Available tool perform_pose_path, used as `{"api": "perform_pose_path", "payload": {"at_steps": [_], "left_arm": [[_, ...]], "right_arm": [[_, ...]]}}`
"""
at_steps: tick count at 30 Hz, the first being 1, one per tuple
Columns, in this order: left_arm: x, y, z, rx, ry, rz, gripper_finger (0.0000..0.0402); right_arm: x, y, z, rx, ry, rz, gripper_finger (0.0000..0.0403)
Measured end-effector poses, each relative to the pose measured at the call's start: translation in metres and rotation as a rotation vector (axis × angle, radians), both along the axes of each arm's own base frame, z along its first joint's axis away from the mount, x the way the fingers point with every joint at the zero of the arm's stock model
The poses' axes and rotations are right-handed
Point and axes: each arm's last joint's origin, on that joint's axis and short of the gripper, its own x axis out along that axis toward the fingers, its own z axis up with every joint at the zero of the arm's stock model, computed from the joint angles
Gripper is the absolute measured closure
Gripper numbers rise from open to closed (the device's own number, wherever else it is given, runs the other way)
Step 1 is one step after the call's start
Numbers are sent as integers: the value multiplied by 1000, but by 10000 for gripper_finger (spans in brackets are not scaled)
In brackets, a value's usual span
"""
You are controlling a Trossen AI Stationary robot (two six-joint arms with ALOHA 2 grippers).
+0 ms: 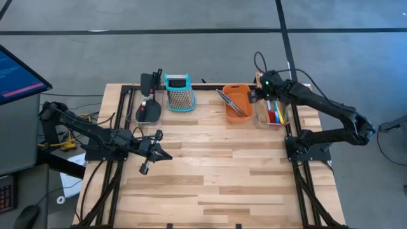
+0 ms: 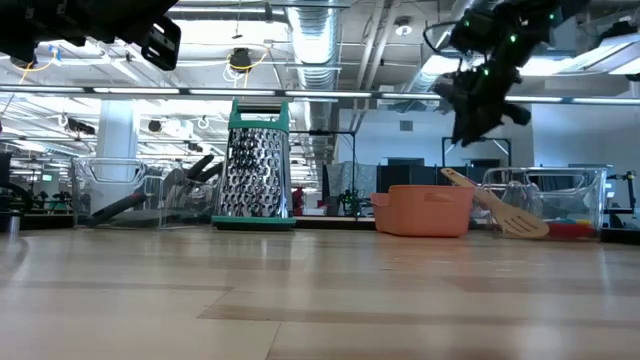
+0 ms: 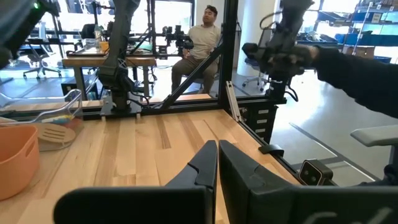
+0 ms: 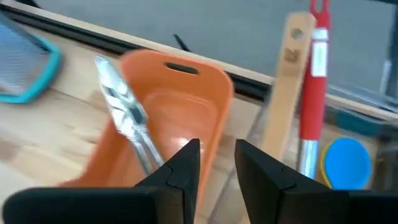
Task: Pick & Place Kitchen Items
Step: Return to Home Position
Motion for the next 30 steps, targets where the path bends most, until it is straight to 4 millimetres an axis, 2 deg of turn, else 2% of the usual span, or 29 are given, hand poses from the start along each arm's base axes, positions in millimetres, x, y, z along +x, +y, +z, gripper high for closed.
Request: {"api": "perform_pose_path", "payload": {"at_steps": [6,11,15,19,27,30], "left_arm": [[0,0,0,-1,0,0,400],[0,0,0,-1,1,0,400],[0,0,0,-1,1,0,400],[0,0,0,-1,1,0,400],[0,0,0,-1,1,0,400],[0,0,0,-1,1,0,400]], "right_arm": [[8,5,25,85,-125,101,306],[19,19,30,210,-224,297,306],[28,34,30,242,-233,446,306],[39,49,33,213,-251,534,322],[65,82,49,47,-368,738,396],[71,94,54,-26,-389,804,395]]}}
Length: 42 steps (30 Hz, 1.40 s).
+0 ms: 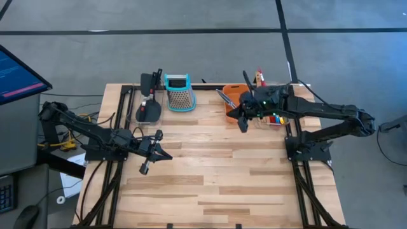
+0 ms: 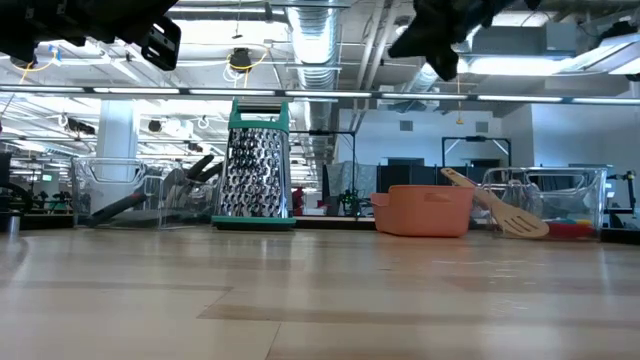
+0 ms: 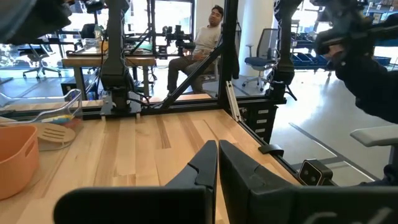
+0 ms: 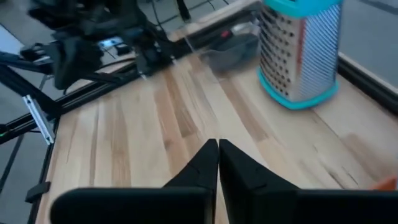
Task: Pick & Place Kitchen Items
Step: Return to Home Position
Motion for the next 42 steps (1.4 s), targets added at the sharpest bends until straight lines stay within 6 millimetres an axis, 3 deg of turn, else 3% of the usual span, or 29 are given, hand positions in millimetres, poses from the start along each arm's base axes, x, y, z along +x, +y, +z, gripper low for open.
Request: {"api": "perform_pose_path", "payload": {"at_steps": [10,18,27,33,42], "left_arm": [[0,0,0,0,0,0,400],[0,0,0,0,1,0,400],[-1,1,-5,5,13,5,400],[-1,1,-4,4,9,10,400],[-7,7,11,46,-134,121,400]], "right_arm": [[11,35,1,-79,-28,115,401],[42,62,-16,-157,-53,218,402],[68,69,-41,-171,-35,253,402],[69,69,-42,-171,-40,253,403],[42,70,-12,-222,-98,280,403]]}}
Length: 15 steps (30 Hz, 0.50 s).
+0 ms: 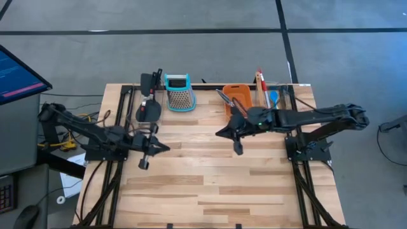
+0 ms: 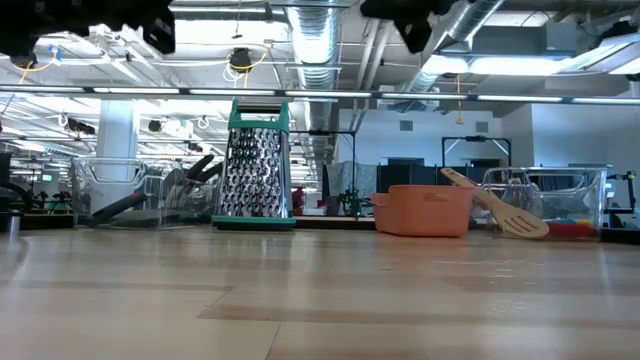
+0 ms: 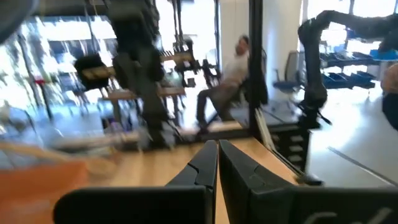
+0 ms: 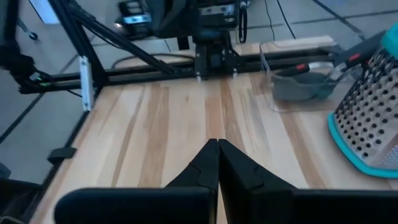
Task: Pick & Place Kitchen Items
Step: Return to Home Position
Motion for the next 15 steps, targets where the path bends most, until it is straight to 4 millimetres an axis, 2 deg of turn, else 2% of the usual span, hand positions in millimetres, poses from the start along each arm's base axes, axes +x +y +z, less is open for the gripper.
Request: {"api": "perform_pose_path", "payload": {"at_steps": [7,15], "left_arm": [[-23,15,24,-4,-164,61,400],[-51,28,31,-11,-206,110,400]], "right_arm": [[-27,6,23,-14,-52,2,403],[-58,14,46,-89,-125,-37,403]]}}
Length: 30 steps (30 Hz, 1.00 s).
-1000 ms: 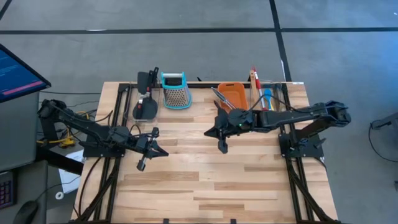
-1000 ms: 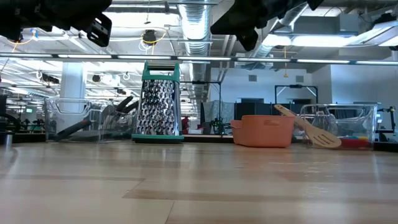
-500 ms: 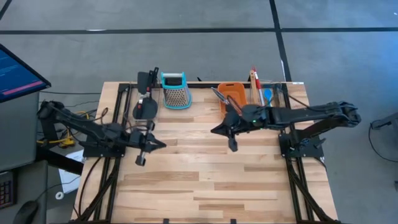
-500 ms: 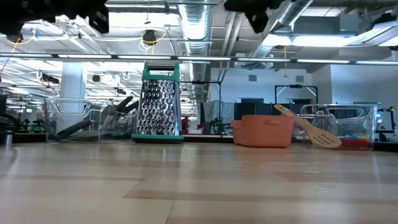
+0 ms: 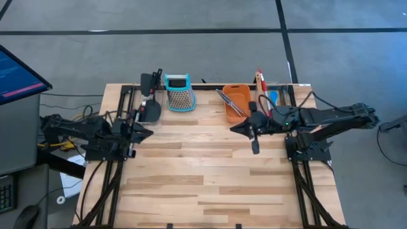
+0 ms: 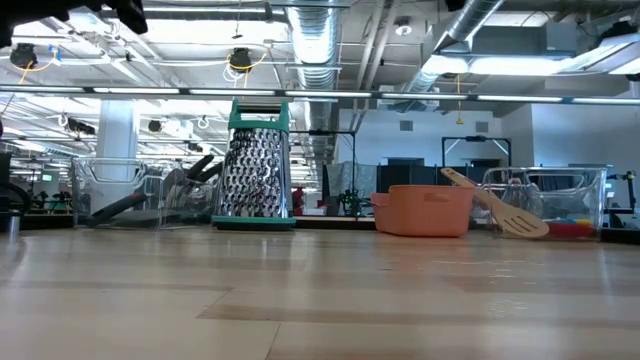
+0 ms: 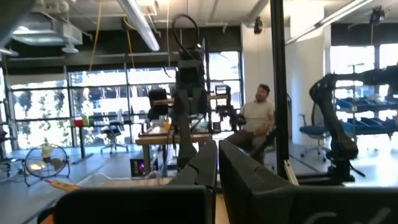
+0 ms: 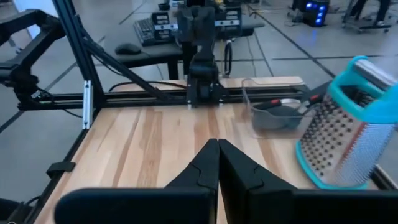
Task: Pick & Place Kitchen Items
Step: Return to Home Position
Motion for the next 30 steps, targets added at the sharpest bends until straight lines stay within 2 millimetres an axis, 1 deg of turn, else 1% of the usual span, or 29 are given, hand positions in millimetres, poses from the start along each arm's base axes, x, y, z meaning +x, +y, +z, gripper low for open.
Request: {"api": "perform_pose_path", "payload": {"at_steps": [6,10,15,24,30], "left_arm": [[-14,3,4,14,-49,11,400],[-21,6,2,27,-42,40,400],[-27,8,-1,20,-20,76,400],[-39,11,0,7,-65,80,400],[-41,13,-3,4,-3,129,400]], "right_arm": [[-18,1,7,-15,-6,-28,403],[-27,2,9,-20,-23,-17,403],[-36,0,12,-24,-49,-16,403],[-46,-2,18,-48,-83,-10,403],[-54,-4,20,-47,-80,-11,403]]}}
